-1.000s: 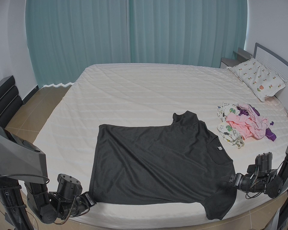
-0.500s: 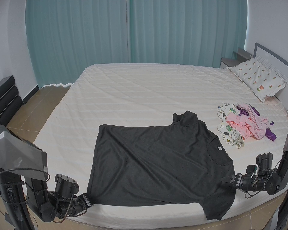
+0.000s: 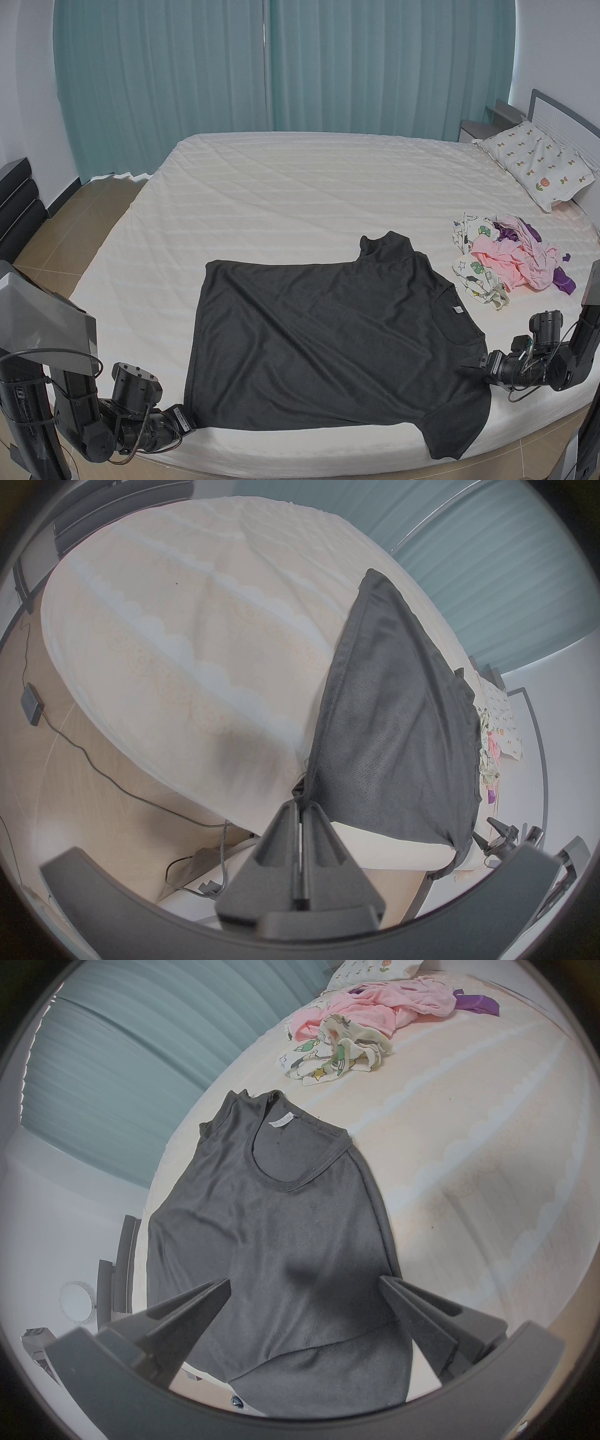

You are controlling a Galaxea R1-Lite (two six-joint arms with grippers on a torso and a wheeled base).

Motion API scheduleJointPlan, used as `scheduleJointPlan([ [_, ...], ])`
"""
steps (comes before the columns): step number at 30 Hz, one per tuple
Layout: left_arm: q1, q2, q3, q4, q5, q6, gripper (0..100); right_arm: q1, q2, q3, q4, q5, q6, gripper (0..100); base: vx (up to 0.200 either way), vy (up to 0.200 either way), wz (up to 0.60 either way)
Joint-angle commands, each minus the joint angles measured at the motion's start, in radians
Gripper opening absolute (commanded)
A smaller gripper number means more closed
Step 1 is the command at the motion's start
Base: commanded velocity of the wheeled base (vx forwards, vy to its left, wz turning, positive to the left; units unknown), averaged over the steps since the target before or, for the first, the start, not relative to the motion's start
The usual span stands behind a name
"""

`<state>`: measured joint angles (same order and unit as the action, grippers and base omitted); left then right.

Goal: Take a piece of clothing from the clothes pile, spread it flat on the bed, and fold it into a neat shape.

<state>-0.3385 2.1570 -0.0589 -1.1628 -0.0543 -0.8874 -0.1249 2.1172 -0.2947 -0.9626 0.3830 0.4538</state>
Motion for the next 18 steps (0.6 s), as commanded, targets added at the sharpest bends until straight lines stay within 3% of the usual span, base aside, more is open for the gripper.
scheduleJointPlan([
  [1, 0.004, 0.003, -0.001, 0.000, -0.001, -0.001, 0, -0.015, 0.033, -0.031, 0.002, -0.001, 0.002, 100, 0.000, 0.000, 0.00],
  [11, 0.006, 0.004, -0.001, -0.002, -0.003, -0.001, 0, -0.110, 0.040, -0.054, 0.008, -0.004, -0.046, 100, 0.000, 0.000, 0.00],
  [18, 0.006, 0.004, -0.001, -0.002, -0.003, -0.001, 0, -0.075, 0.075, -0.063, 0.007, -0.004, -0.044, 100, 0.000, 0.000, 0.00],
])
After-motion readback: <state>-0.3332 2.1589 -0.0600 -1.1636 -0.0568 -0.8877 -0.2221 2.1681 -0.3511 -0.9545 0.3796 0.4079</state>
